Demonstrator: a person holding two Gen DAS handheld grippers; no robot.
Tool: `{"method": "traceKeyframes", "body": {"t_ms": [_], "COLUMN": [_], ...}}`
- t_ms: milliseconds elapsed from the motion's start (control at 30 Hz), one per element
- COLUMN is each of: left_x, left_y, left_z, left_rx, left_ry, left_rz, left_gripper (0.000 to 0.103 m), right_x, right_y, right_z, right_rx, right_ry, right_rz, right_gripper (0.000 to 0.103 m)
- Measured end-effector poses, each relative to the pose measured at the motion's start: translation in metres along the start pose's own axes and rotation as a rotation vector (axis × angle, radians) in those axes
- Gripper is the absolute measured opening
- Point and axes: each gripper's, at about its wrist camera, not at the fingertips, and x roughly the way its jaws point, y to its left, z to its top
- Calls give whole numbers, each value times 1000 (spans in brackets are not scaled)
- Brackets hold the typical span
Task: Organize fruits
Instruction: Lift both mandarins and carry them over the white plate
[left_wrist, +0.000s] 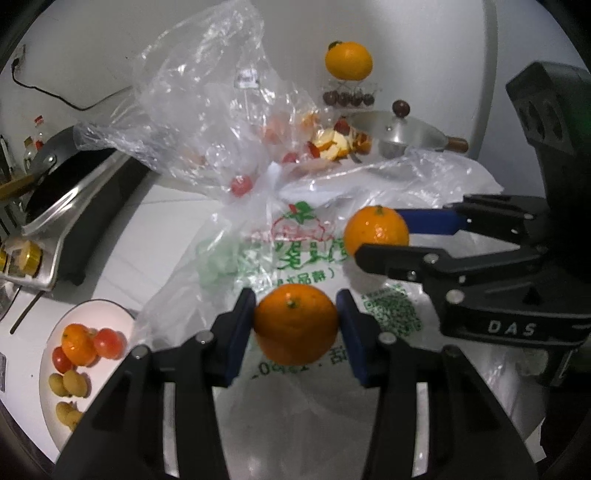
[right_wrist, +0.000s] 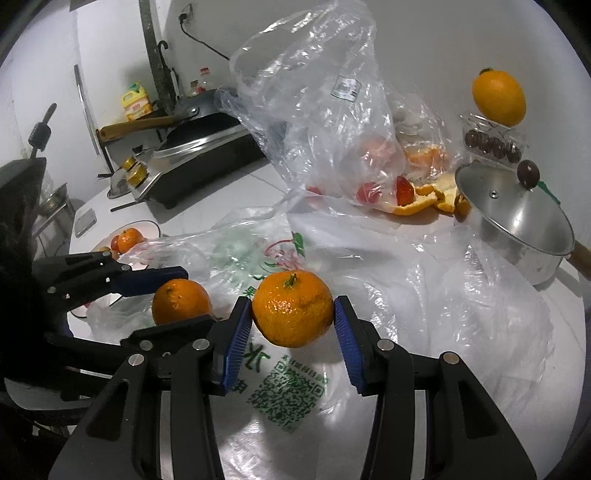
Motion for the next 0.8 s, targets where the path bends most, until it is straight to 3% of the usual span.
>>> {"method": "traceKeyframes", "body": {"t_ms": [800], "left_x": [-80], "left_y": [45], "left_z": [-38], "left_rx": [-73], "left_ry": [-86], "left_rz": [51], "left_gripper": [46], "right_x": [-32], "right_y": [67], "right_z": [9], "right_rx": [-72], "right_ry": [-28], "right_rz": [-9], "right_gripper": [48]}}
